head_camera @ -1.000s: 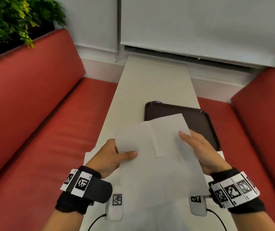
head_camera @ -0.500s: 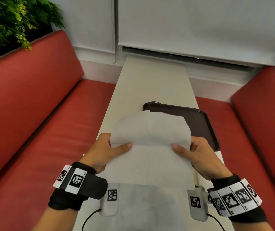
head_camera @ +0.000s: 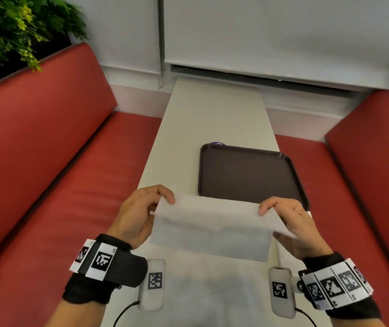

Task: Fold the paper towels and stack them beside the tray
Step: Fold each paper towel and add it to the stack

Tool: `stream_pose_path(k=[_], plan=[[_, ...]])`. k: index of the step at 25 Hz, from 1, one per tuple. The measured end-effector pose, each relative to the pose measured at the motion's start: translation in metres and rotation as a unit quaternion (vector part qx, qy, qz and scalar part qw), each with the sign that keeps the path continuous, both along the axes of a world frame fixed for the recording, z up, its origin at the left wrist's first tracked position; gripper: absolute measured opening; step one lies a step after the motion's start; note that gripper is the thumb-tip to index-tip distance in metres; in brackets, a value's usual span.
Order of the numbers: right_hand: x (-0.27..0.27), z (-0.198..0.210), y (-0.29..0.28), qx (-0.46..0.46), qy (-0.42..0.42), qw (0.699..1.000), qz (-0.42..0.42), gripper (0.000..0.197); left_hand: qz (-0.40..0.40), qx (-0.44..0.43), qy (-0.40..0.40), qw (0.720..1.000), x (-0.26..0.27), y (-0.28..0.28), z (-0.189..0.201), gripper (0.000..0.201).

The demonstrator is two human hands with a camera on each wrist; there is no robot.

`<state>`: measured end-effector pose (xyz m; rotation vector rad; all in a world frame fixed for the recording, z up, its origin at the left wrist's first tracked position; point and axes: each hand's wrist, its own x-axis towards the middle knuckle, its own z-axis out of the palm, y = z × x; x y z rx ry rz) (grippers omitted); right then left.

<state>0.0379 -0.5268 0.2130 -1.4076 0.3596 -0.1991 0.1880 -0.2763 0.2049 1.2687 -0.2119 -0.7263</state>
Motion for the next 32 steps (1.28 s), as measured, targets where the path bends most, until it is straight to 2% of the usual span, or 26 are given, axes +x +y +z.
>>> stream_pose_path(k=[2, 4, 5, 7, 9, 11, 13, 15, 19, 22, 25, 28, 32], plan=[[-0.003, 0.004, 0.002, 0.035, 0.009, 0.999, -0.025, 0.054, 0.011, -0.013, 0.026, 1.0, 0.0, 0.0, 0.001, 0.025], [-0.008, 0.001, 0.003, 0.028, 0.009, 0.999, -0.039, 0.046, -0.016, -0.023, -0.003, 1.0, -0.003, -0.003, 0.002, 0.01], [-0.011, -0.004, 0.001, -0.017, 0.014, 0.998, -0.052, 0.035, -0.031, -0.014, -0.024, 0.999, -0.005, -0.006, 0.001, 0.005], [-0.02, -0.018, -0.003, -0.114, 0.029, 0.991, -0.068, 0.013, -0.046, 0.025, -0.051, 0.997, -0.008, -0.013, -0.009, 0.015], [-0.037, -0.032, -0.011, -0.163, 0.063, 0.978, -0.112, 0.012, -0.037, 0.102, -0.112, 0.988, -0.009, -0.031, -0.023, 0.015], [-0.059, -0.047, -0.019, -0.177, 0.099, 0.964, -0.172, 0.013, -0.04, 0.183, -0.191, 0.964, -0.011, -0.06, -0.045, 0.014], [-0.084, -0.062, -0.026, -0.19, 0.148, 0.947, -0.214, 0.014, -0.076, 0.23, -0.251, 0.937, -0.018, -0.1, -0.064, 0.016], [-0.109, -0.076, -0.032, -0.196, 0.201, 0.929, -0.241, 0.018, -0.133, 0.242, -0.304, 0.912, -0.028, -0.141, -0.082, 0.024], [-0.147, -0.101, -0.057, -0.18, 0.289, 0.899, -0.276, 0.029, -0.275, 0.246, -0.393, 0.842, -0.049, -0.237, -0.114, 0.041], [-0.156, -0.121, -0.08, -0.192, 0.313, 0.888, -0.277, 0.035, -0.344, 0.283, -0.409, 0.797, -0.063, -0.3, -0.132, 0.049], [-0.153, -0.143, -0.1, -0.182, 0.333, 0.885, -0.27, 0.041, -0.383, 0.345, -0.406, 0.754, -0.07, -0.339, -0.141, 0.056], [-0.149, -0.164, -0.116, -0.21, 0.37, 0.876, -0.228, 0.044, -0.416, 0.411, -0.39, 0.711, -0.076, -0.361, -0.149, 0.071], [-0.149, -0.176, -0.121, -0.227, 0.4, 0.87, -0.176, 0.045, -0.445, 0.454, -0.367, 0.679, -0.079, -0.369, -0.165, 0.084]])
